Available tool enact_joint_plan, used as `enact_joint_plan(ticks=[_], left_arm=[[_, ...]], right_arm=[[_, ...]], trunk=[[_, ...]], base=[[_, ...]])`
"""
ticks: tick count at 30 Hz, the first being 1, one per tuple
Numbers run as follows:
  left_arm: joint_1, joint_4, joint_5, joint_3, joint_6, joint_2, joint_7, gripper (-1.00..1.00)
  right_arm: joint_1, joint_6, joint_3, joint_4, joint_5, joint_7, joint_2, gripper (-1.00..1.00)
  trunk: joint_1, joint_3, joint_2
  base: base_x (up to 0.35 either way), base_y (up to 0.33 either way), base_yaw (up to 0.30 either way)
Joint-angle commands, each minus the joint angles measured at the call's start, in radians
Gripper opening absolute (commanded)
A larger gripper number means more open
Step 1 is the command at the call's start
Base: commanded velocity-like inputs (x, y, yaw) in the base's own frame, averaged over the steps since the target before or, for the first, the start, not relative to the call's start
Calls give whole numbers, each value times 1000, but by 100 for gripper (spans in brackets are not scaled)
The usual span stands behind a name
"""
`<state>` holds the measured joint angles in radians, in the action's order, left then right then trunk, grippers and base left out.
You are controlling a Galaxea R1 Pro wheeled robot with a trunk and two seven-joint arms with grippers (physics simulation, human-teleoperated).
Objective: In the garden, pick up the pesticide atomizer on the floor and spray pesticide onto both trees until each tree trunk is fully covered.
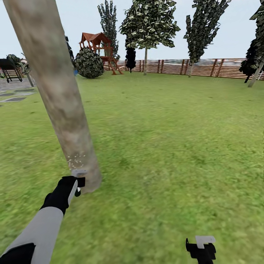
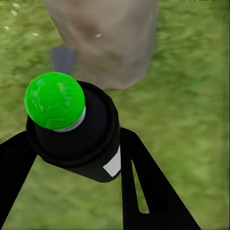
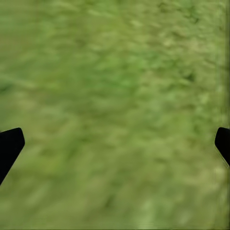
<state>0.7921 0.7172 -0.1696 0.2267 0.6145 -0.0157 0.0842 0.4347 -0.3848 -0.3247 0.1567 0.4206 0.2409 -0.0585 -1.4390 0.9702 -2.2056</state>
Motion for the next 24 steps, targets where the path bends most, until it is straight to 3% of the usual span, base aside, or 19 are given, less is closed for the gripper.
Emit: enact_joint_plan(ticks=[1,3,7,19,24], left_arm=[[0,1,-9,2,5,-2,-3,-100],[0,0,-10,3,5,-15,-3,-100],[-24,-3,-8,6,3,-65,-4,-100],[-47,-48,-10,10,-11,-71,-1,-100],[-47,-51,-10,2,-12,-71,0,-100]], right_arm=[[1,-3,-7,-2,10,3,0,100],[1,-3,-7,-2,10,3,0,100],[1,-3,-7,-2,10,3,0,100],[1,-3,-7,-2,10,3,0,100],[1,-3,-7,-2,10,3,0,100]], trunk=[[0,1,0],[0,1,0],[0,1,0],[0,1,0],[0,1,0]], base=[[84,-269,0],[84,-269,0],[89,-269,25],[132,-265,260],[32,-48,278]])
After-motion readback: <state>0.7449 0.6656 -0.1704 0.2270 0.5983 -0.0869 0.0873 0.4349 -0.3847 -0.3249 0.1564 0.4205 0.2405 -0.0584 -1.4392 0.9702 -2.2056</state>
